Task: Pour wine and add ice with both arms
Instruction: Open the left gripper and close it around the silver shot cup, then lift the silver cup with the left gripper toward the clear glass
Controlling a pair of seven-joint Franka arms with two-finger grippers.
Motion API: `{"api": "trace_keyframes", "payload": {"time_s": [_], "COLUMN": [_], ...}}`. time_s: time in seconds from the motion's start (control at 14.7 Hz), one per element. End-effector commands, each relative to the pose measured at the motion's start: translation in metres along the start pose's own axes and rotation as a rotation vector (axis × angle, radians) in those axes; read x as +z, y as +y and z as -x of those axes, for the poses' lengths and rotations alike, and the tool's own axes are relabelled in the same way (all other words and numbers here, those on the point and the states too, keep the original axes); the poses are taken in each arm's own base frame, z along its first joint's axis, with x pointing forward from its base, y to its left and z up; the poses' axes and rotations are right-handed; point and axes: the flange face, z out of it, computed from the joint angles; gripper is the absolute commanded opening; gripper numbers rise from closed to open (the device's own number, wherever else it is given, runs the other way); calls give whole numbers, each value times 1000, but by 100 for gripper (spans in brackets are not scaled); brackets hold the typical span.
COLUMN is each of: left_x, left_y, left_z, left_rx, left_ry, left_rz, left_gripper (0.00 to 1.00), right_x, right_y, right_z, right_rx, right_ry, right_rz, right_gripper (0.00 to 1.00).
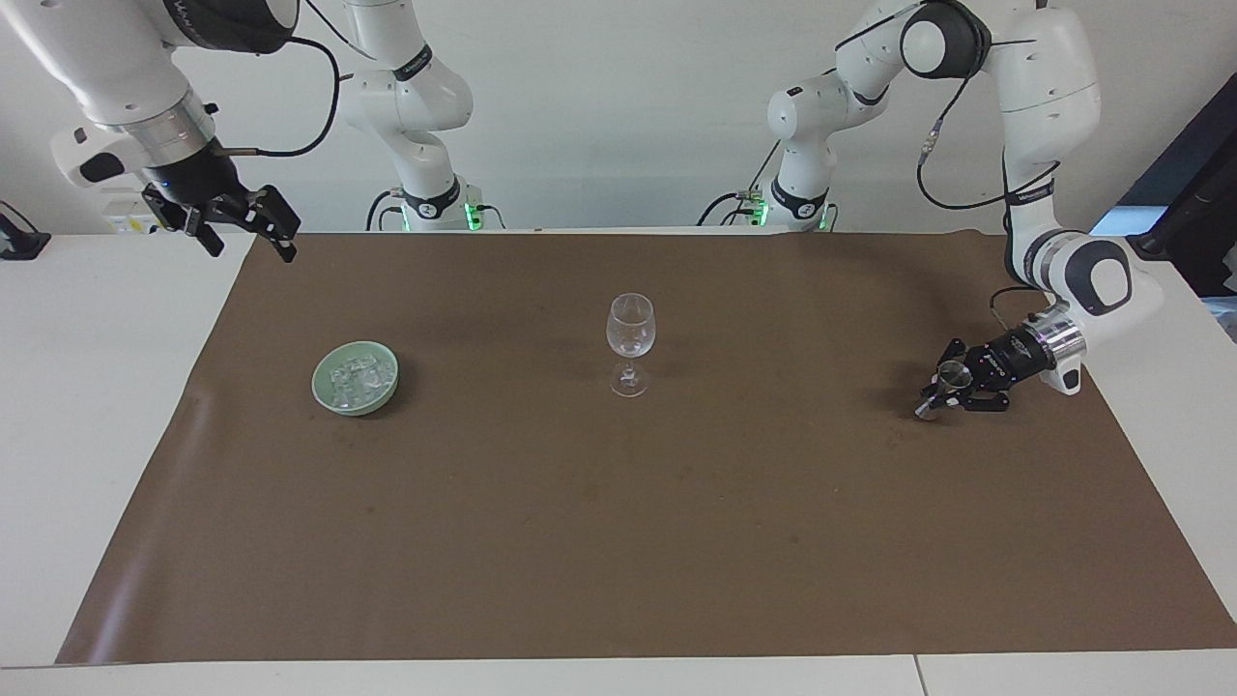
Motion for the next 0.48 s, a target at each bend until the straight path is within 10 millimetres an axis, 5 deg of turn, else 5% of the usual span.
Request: {"api": "trace_keyframes", "payload": {"time_s": [0.0, 0.41], "left_x": [0, 48], "left_y": [-11, -26], "left_z": [57, 173], "left_rx": [47, 130], "left_ry": [-66, 0], "left_rz": [-38, -172], "left_gripper": [0, 0], "right_x": [-1, -1], "right_y": [3, 3], "right_z": [7, 7], "right_rx": [7, 7], "right_ry": [-5, -5], "right_rz": [-2, -4], "right_gripper": [100, 100]}}
